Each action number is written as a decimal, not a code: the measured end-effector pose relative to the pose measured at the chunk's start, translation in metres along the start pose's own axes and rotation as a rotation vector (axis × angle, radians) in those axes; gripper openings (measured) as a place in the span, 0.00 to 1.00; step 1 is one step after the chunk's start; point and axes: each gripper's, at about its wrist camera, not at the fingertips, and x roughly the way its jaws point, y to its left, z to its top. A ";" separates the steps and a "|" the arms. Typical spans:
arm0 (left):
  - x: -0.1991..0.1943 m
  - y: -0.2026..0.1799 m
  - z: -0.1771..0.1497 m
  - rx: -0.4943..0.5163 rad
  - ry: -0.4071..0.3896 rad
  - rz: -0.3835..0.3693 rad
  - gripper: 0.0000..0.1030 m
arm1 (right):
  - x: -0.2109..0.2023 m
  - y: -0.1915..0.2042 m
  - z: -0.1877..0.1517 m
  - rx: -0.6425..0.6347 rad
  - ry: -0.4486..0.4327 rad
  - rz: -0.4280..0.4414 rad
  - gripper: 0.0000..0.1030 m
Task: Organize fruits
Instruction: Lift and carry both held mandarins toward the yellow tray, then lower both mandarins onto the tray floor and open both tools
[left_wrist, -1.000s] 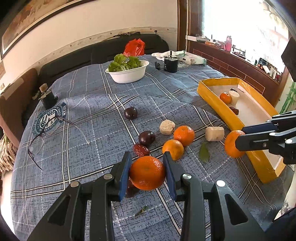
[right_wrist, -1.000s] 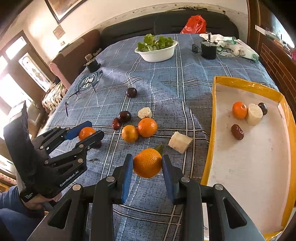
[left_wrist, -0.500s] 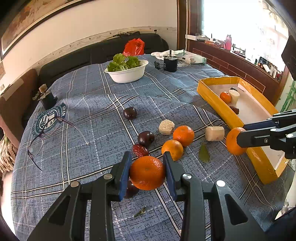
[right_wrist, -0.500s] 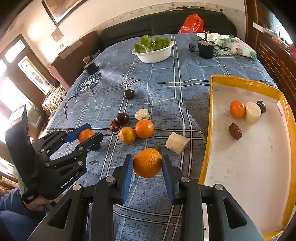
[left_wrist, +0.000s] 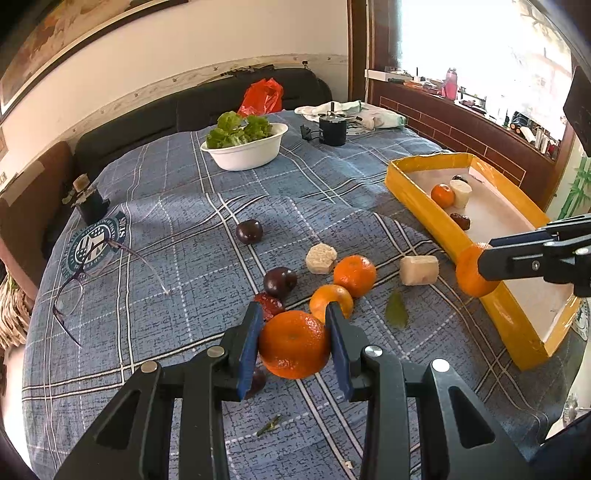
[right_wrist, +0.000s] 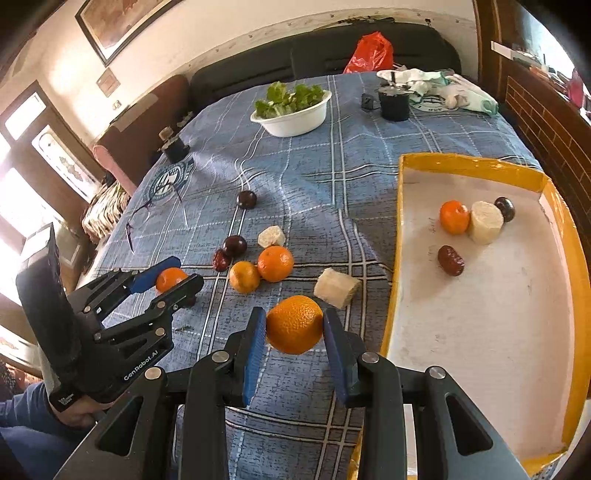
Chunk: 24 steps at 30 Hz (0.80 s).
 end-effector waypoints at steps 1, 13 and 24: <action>0.000 -0.001 0.001 0.002 -0.003 -0.002 0.33 | -0.002 -0.002 0.000 0.006 -0.005 0.000 0.34; 0.001 -0.021 0.026 0.036 -0.033 -0.057 0.33 | -0.017 -0.039 -0.003 0.119 -0.037 -0.023 0.34; 0.008 -0.075 0.069 0.082 -0.030 -0.260 0.33 | -0.031 -0.097 -0.011 0.282 -0.065 -0.072 0.34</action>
